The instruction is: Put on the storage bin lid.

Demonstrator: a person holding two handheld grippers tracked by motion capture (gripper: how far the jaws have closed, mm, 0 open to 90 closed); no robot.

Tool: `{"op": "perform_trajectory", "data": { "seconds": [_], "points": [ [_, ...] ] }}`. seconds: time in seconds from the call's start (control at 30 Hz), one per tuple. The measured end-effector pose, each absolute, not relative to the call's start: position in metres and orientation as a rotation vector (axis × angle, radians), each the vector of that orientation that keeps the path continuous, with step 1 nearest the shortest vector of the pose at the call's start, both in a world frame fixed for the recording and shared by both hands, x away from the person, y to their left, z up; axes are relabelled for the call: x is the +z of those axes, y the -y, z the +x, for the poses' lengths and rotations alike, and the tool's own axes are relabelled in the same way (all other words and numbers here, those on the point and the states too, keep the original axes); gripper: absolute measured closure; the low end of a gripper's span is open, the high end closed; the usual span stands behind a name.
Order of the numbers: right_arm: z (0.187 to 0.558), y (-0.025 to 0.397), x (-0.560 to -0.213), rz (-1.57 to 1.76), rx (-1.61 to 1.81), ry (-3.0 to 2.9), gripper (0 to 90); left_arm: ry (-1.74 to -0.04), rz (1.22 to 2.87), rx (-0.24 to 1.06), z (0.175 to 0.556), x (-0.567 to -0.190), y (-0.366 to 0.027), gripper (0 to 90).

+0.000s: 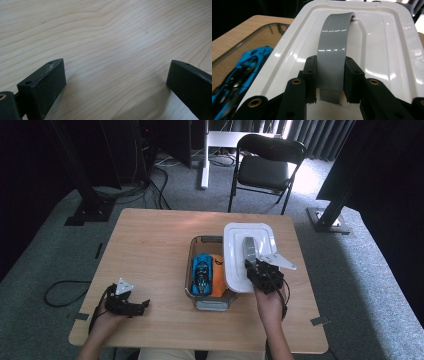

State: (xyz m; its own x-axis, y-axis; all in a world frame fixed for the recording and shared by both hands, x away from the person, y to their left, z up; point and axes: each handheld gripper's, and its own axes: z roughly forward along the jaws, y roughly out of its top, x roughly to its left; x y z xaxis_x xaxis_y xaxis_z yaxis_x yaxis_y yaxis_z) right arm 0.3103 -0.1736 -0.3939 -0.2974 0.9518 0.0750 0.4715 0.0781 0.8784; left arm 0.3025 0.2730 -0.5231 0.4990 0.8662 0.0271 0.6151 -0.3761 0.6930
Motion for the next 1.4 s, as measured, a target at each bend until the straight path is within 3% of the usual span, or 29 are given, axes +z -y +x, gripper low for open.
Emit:
{"op": "perform_trajectory", "data": {
  "seconds": [0.63, 1.4],
  "points": [
    [0.306, 0.143, -0.388, 1.349, 1.211, -1.916, 67.7, -0.920, 2.212, 0.576, 0.354, -0.483, -0.146, 2.9],
    [0.301, 0.146, -0.391, 1.335, 1.184, -1.973, 67.6, -0.849, 2.231, 0.597, 0.337, -0.478, -0.099, 2.9]
  ]
}}
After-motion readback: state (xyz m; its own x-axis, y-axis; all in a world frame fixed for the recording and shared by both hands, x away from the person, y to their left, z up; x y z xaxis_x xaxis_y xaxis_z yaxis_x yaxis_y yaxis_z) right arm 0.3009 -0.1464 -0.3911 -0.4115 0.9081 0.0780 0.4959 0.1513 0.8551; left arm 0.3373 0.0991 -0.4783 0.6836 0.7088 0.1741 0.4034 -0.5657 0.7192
